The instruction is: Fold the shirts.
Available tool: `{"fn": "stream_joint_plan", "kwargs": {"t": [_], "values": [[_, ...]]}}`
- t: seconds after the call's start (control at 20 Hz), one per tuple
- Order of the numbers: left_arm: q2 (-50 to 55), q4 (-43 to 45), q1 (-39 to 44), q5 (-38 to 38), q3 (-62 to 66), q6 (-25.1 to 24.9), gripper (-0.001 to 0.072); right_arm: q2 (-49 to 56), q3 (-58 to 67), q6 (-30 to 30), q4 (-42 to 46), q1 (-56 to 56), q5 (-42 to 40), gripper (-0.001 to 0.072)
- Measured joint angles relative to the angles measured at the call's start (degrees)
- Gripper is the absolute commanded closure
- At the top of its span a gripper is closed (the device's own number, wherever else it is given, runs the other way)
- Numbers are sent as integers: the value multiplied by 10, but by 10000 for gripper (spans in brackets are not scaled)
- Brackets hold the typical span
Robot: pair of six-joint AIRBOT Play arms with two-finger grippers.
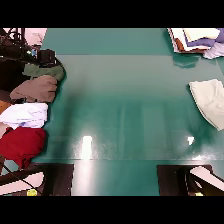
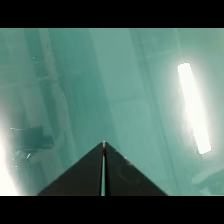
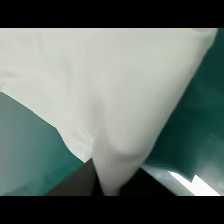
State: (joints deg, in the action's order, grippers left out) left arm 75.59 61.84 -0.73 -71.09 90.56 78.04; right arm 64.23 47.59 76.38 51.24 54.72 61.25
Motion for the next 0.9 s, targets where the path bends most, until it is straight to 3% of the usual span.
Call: {"fn": "stream_joint_plan", "kwargs": {"t": [0.05, 0.3, 0.4, 0.75, 0.85, 0.9], "values": [[0, 0, 0, 0, 0, 0, 680, 0, 8, 0, 28, 2, 13, 214], [0, -1, 0, -5, 0, 0, 680, -1, 97, 37, 216, 7, 102, 215], [0, -1, 0, -11, 0, 0, 680, -1, 132, 56, 238, 4, 126, 215], [0, -2, 0, -23, 0, 0, 680, -1, 186, 79, 81, -144, 164, 295], [0, -2, 0, -25, 0, 0, 680, -1, 189, 80, 51, -220, 168, 609], [0, -2, 0, -25, 0, 0, 680, -1, 191, 81, 40, -258, 169, 698]]}}
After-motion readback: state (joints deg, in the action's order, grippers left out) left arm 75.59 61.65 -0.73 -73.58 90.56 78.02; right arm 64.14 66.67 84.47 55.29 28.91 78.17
